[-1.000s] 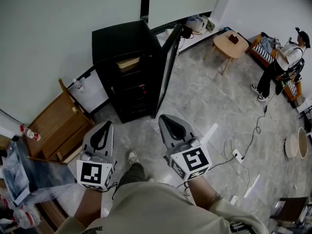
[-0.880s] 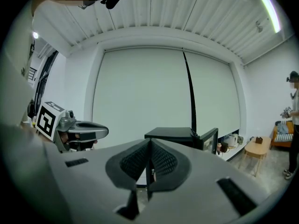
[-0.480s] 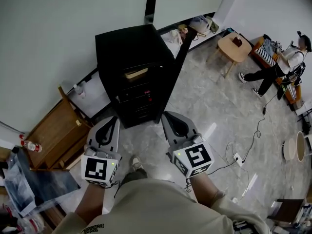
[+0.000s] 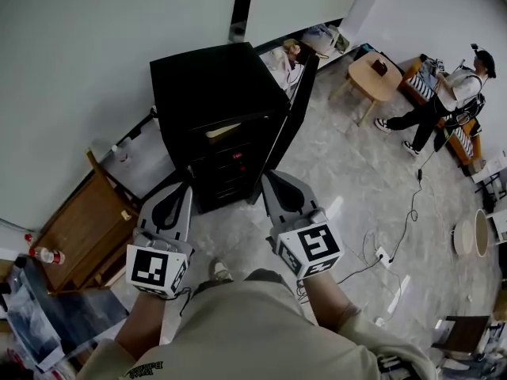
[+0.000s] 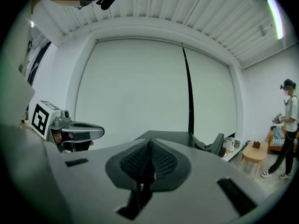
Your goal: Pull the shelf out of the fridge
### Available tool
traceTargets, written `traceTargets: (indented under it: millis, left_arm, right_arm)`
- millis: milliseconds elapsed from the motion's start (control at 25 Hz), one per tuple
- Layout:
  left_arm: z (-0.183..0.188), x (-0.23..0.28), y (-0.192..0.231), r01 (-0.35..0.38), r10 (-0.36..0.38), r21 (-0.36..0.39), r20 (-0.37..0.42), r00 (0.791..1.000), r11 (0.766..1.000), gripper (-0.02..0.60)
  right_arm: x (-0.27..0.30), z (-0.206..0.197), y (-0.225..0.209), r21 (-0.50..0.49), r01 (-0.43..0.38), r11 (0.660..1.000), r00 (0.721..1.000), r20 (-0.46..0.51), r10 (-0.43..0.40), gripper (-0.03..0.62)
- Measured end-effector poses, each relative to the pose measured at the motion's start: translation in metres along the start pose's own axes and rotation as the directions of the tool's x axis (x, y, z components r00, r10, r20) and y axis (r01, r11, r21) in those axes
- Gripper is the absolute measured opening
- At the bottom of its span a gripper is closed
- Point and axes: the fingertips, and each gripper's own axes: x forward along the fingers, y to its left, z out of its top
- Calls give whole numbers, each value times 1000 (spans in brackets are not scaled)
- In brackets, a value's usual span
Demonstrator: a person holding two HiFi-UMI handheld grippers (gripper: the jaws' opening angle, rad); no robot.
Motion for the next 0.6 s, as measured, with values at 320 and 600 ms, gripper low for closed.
traceTargets:
  millis: [320, 600]
  left_arm:
    - [-11, 21, 17, -23, 23, -72, -7, 1000, 997, 8]
    - [-21, 48, 16, -51, 51, -143, -4, 999, 988, 8]
  right_arm:
    - [22, -15, -27, 54, 34, 998, 999, -6, -33, -3]
    - [43, -30, -56, 110, -6, 994, 1000, -21, 8, -2]
